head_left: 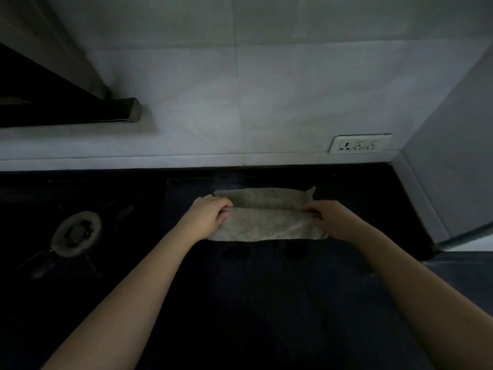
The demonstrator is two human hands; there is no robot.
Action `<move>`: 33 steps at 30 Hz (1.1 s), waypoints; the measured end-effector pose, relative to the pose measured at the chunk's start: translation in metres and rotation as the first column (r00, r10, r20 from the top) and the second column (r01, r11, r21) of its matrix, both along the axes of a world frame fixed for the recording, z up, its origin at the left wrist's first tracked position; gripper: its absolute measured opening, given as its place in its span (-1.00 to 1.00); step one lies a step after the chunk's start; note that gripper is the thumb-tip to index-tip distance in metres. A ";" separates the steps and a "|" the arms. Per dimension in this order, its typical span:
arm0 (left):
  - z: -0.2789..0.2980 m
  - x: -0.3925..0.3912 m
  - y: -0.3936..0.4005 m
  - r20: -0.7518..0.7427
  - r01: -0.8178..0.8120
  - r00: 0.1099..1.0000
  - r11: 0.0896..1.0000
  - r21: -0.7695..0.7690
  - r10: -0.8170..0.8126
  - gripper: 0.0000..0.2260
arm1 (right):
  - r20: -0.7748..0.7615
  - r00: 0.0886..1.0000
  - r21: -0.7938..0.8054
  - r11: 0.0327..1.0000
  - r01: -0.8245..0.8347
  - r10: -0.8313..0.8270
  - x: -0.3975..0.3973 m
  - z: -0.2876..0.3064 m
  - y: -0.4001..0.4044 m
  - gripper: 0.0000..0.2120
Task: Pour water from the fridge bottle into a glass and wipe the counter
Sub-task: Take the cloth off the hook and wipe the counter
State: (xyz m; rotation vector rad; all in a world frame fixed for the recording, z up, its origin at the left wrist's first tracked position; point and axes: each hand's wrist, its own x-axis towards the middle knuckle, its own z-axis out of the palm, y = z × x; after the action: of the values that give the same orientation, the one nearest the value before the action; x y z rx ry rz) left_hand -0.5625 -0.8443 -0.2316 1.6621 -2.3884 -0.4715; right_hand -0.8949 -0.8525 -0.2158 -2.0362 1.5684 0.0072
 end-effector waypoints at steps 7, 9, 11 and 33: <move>-0.019 0.000 -0.044 -0.066 -0.076 0.996 0.980 -0.186 0.065 -0.83 | 0.092 0.983 -0.089 0.981 0.170 -0.162 0.011 -0.017 -0.054 -0.65; -0.025 0.002 -0.060 -0.066 -0.110 0.993 0.961 -0.256 0.096 -0.81 | 0.112 0.965 -0.131 0.959 0.252 -0.238 0.017 -0.025 -0.070 -0.62; -0.031 0.001 -0.071 -0.120 -0.132 0.988 0.947 -0.294 0.101 -0.78 | 0.088 0.953 -0.165 0.940 0.300 -0.289 0.023 -0.036 -0.080 -0.59; -0.141 -0.007 -0.067 0.168 0.044 0.985 0.999 0.026 -0.048 -0.44 | -0.297 0.948 -0.153 0.974 -0.167 0.116 0.042 -0.151 -0.064 -0.39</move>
State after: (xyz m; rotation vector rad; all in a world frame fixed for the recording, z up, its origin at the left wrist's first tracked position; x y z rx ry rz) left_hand -0.5693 -0.9115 -0.3727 1.7230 -2.5551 -0.3802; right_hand -0.8533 -0.9165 -0.3665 -2.3715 1.6367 0.2354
